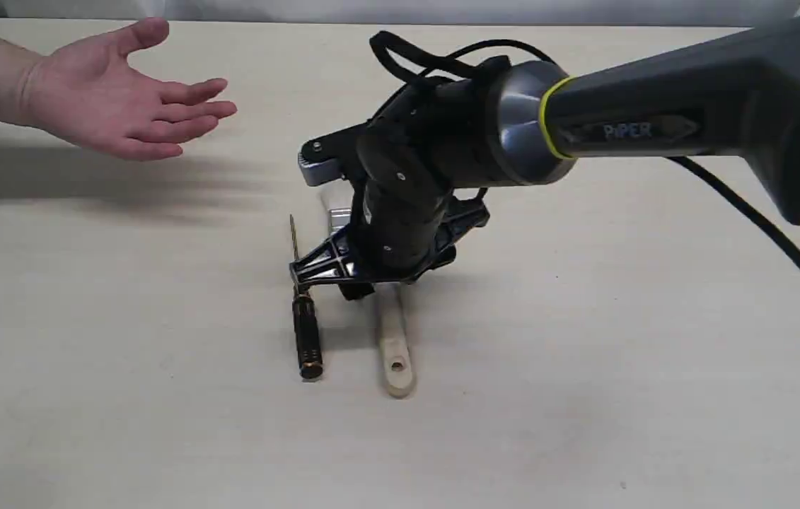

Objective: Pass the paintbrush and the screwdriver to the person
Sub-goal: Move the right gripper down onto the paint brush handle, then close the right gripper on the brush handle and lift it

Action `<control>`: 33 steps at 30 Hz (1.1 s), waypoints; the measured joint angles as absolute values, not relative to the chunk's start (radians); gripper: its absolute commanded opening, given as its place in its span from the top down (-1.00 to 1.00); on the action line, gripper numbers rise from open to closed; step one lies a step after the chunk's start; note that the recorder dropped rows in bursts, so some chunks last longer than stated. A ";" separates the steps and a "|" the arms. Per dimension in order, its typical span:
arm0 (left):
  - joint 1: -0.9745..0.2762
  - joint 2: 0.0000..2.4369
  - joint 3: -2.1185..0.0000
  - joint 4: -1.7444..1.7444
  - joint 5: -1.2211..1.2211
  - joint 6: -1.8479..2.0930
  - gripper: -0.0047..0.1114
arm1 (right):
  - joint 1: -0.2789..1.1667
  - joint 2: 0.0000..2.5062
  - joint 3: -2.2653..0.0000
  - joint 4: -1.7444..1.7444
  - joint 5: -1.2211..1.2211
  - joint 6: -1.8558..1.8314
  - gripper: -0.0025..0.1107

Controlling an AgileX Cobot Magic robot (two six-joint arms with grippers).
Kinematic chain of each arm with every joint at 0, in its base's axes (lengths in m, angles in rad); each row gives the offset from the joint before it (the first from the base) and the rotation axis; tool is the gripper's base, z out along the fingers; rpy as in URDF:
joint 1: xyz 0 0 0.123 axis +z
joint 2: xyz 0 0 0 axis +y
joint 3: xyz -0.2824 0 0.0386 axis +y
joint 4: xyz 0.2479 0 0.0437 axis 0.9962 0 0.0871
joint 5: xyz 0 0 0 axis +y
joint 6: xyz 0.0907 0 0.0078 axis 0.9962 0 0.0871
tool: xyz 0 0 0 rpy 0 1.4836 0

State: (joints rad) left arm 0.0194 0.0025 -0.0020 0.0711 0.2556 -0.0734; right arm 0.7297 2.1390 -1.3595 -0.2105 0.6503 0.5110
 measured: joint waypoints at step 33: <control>0.019 0.002 -0.002 0.071 0.256 -0.073 0.92 | 0.712 1.604 -1.349 -0.022 0.504 0.178 0.88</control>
State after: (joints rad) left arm 0.0194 0.0025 -0.0020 0.0711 0.2556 -0.0734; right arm 0.7120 1.6039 -1.3490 -0.0223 0.5037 0.1778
